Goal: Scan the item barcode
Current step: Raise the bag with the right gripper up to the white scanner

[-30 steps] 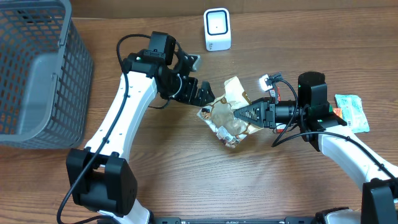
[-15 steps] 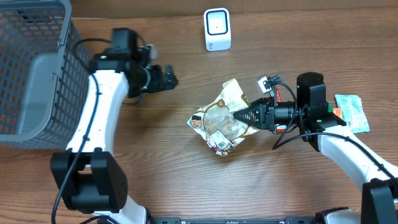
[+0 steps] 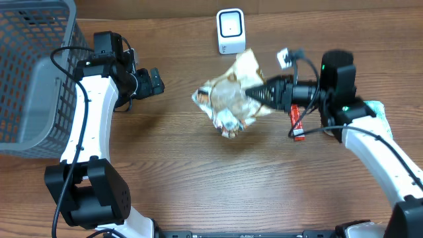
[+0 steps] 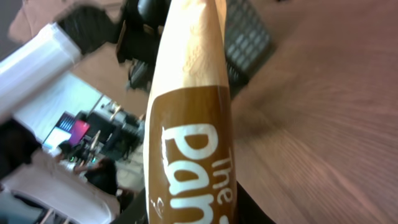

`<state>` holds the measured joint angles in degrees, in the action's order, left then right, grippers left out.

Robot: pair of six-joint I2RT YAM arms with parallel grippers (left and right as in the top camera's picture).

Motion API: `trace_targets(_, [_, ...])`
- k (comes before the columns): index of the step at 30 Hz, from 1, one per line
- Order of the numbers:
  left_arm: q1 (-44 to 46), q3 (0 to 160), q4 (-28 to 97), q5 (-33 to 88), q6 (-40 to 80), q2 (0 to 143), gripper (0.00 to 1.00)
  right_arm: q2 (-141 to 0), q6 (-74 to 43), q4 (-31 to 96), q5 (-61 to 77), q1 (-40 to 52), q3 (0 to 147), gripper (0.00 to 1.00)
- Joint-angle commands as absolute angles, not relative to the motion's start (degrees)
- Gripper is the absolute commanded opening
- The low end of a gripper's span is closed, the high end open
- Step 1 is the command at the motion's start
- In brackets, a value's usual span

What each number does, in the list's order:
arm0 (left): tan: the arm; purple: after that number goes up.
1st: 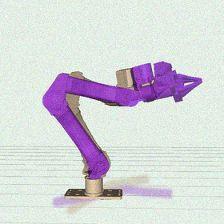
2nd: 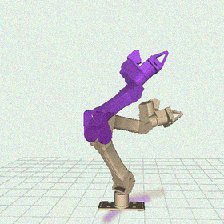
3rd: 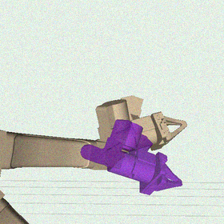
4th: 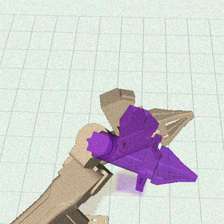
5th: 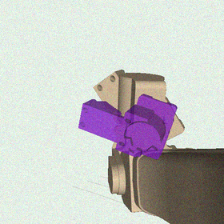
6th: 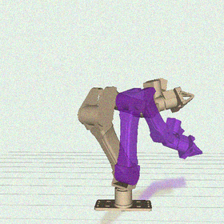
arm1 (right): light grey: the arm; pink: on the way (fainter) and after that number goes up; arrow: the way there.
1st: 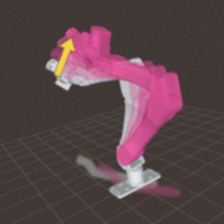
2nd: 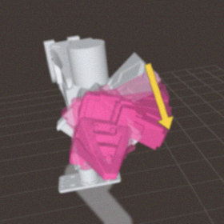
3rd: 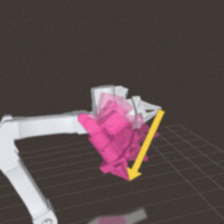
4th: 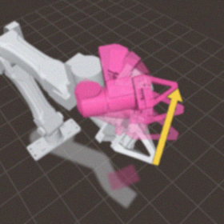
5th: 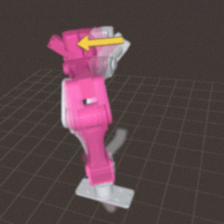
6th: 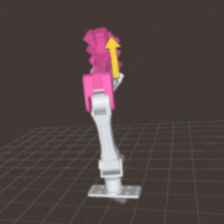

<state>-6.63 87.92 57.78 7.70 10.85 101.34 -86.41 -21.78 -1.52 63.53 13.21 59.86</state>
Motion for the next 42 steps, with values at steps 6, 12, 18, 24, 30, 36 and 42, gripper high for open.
trace_targets(6, [-6.7,89.1,57.8,6.6,11.8,100.3,1.0,-86.0,-5.0,23.9,44.3,14.0,84.4,0.03])
trace_targets(12, [-6.7,89.1,57.8,6.6,11.8,100.3,1.0,-86.0,16.8,30.3,34.0,17.2,91.3,0.03])
trace_targets(18, [-6.7,89.1,57.8,6.6,11.8,100.3,1.0,-88.4,35.6,29.9,18.2,23.5,91.2,0.03])
trace_targets(24, [-6.6,89.1,57.8,6.6,11.8,100.3,1.0,-93.6,42.4,23.1,12.2,26.4,91.2,0.04])
trace_targets(30, [-6.6,89.1,57.8,6.6,11.8,100.3,1.0,-99.3,46.0,13.8,7.5,26.4,91.2,0.04])
trace_targets(36, [-6.3,89.1,57.8,6.6,11.8,100.3,1.0,-105.2,51.3,4.6,4.1,26.5,91.2,0.04])
trace_targets(42, [-6.3,89.1,57.8,6.6,11.8,100.3,1.0,-111.4,51.3,-8.8,-6.0,26.5,91.2,0.04])
